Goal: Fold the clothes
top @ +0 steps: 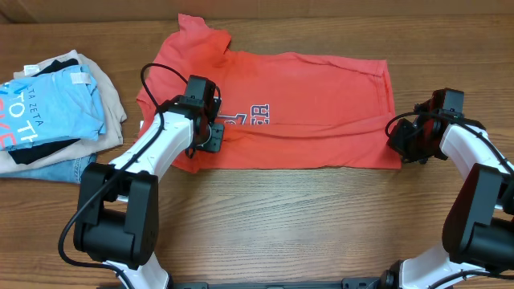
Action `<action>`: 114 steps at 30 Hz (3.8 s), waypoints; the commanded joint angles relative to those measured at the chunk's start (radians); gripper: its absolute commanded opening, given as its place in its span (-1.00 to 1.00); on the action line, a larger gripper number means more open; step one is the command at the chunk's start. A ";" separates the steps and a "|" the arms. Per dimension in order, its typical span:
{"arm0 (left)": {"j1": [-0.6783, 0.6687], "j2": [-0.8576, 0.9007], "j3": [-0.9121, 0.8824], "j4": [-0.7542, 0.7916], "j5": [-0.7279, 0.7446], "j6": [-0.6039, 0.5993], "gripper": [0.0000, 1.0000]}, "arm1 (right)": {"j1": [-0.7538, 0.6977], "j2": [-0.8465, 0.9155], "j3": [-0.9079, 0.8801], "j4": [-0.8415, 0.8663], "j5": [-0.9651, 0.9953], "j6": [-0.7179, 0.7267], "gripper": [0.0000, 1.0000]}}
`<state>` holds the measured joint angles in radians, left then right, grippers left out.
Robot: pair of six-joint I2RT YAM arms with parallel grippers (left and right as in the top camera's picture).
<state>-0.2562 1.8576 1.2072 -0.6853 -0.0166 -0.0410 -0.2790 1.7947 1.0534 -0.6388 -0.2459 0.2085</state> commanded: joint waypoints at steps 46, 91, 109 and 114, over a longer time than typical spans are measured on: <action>-0.025 0.075 0.152 -0.066 -0.047 0.083 -0.81 | 0.006 -0.001 -0.005 0.005 0.009 -0.007 -0.68; 0.206 0.044 -0.029 -0.016 0.043 -0.188 -0.23 | 0.006 -0.001 -0.005 -0.050 0.021 -0.053 -0.49; 0.211 0.045 -0.197 -0.015 -0.046 -0.213 -0.09 | 0.002 0.018 -0.007 -0.216 0.167 -0.025 -0.49; 0.251 0.045 -0.261 -0.034 -0.042 -0.304 -0.03 | 0.002 0.019 -0.007 -0.254 0.238 0.023 -0.49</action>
<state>-0.0429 1.8336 1.0595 -0.6586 -0.0357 -0.2604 -0.2790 1.8065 1.0527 -0.8803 -0.0853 0.1864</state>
